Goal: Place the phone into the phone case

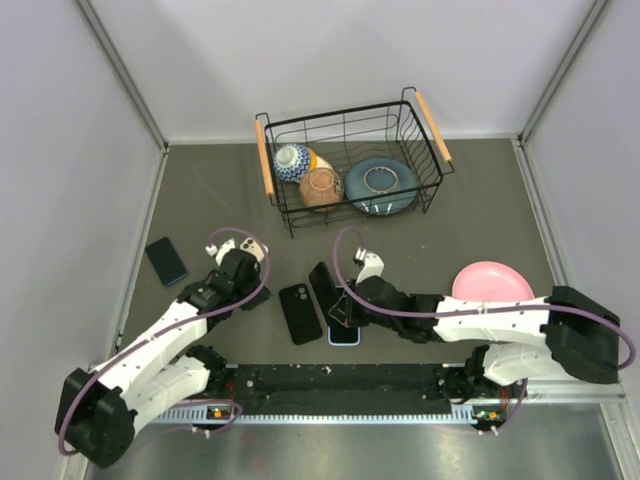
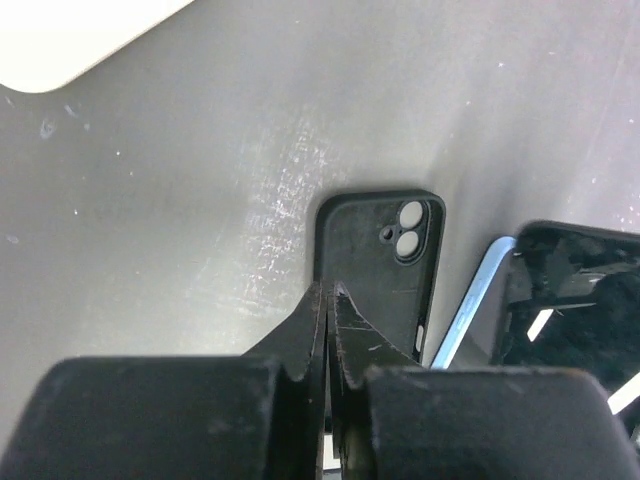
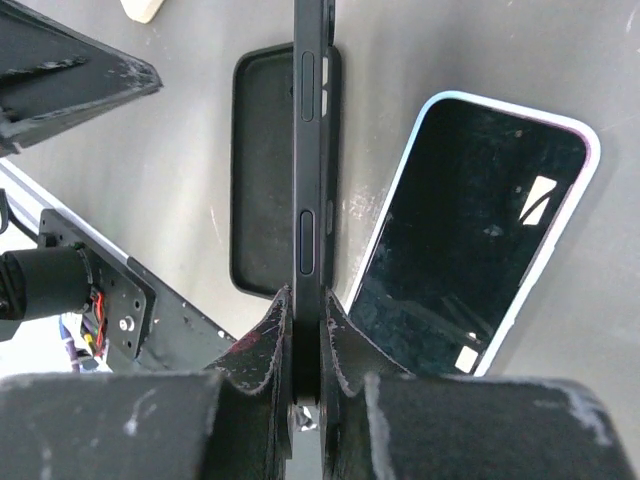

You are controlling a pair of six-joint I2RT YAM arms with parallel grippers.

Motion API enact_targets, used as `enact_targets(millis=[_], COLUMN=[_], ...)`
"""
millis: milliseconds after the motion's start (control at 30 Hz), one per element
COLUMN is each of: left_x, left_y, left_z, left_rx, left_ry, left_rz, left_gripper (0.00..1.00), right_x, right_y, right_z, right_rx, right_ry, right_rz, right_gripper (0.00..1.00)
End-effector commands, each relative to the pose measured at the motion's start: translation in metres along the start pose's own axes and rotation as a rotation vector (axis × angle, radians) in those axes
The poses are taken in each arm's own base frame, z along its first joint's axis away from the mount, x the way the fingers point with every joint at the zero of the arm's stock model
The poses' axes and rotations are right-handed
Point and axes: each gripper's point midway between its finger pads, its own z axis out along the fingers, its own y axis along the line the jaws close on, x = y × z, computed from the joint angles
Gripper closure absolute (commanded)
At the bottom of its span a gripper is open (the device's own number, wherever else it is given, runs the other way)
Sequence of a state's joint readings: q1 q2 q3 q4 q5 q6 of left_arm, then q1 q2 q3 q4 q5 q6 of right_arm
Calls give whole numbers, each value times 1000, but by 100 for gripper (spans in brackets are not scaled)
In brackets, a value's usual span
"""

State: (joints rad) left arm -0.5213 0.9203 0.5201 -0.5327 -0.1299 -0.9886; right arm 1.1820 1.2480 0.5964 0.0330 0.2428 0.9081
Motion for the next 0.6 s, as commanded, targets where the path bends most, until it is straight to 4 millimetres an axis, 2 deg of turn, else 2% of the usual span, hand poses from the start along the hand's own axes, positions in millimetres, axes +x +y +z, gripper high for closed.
enact_targets(millis=[0, 33, 200, 433, 567], left_x=[-7, -2, 11, 23, 26], left_y=[-1, 5, 25, 33, 26], left_z=[-1, 2, 11, 19, 23], left_rx=[63, 51, 2, -21, 16], left_ry=[-53, -44, -30, 15, 33], left_rz=[22, 15, -33, -35, -41], left_gripper=[100, 100, 100, 100, 100], right_x=[-28, -31, -19, 4, 11], right_y=[59, 66, 71, 71, 67], right_z=[7, 9, 25, 40, 45], right_rx=[-160, -169, -161, -150, -131], right_ry=[-81, -83, -37, 26, 40], right_rz=[96, 96, 135, 178, 185], right_gripper=[100, 100, 100, 100, 100])
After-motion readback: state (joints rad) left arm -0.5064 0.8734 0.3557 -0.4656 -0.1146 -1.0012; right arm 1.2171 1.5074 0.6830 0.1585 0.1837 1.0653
